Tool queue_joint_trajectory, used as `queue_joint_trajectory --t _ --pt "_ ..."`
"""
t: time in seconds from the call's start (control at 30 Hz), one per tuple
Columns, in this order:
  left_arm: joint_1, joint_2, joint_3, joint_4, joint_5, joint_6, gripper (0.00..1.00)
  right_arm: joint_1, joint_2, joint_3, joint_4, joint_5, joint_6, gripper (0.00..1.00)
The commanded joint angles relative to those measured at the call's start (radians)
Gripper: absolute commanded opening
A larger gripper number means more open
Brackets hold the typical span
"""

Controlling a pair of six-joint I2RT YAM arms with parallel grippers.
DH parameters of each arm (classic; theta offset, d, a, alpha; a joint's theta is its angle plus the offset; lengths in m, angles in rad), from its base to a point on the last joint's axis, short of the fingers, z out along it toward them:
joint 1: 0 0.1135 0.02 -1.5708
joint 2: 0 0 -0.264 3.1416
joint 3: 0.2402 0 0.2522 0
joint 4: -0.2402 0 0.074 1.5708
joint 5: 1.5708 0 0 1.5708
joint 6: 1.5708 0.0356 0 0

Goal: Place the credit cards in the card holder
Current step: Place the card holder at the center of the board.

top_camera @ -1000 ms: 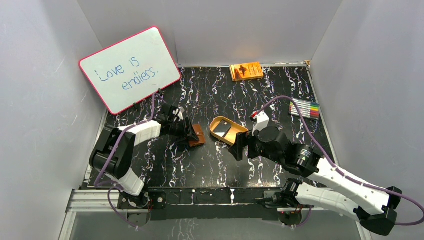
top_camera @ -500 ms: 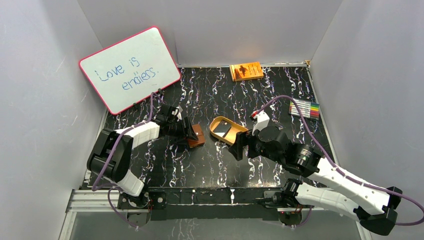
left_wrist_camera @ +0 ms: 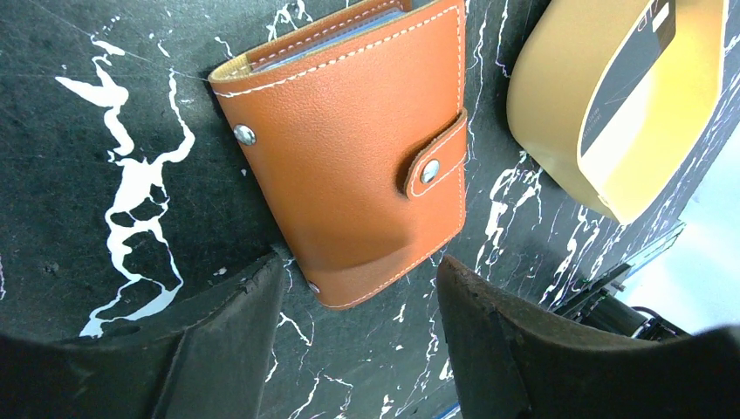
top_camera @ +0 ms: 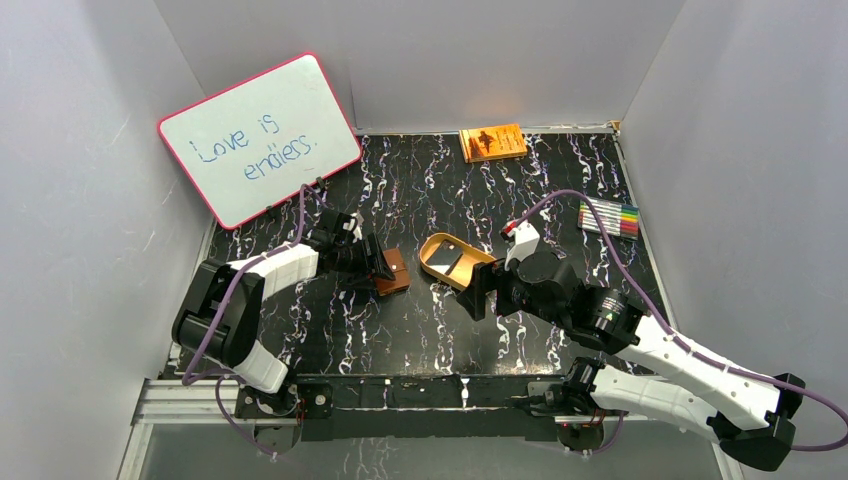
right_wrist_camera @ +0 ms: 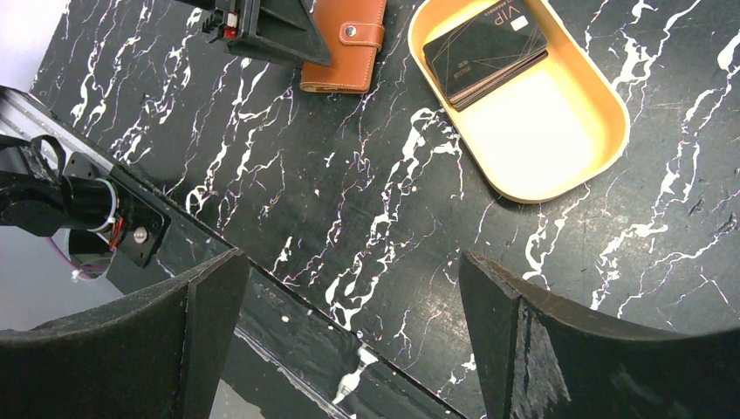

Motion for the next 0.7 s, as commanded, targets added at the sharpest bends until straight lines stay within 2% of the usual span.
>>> queue_joint_trajectory --t 0.0,0.4,0.67 --pt "0.002 -0.006 -0.040 -0.078 -0.091 0.030 0.64 0.001 -0.011 0.023 0.029 0.010 0.007 0.98" --pt "0.002 -0.025 -0.037 -0.086 -0.115 0.034 0.64 0.002 -0.010 0.020 0.029 0.011 0.007 0.98" --pt "0.003 -0.096 -0.028 -0.170 -0.284 0.006 0.65 0.002 -0.006 0.032 0.000 0.044 0.010 0.98"
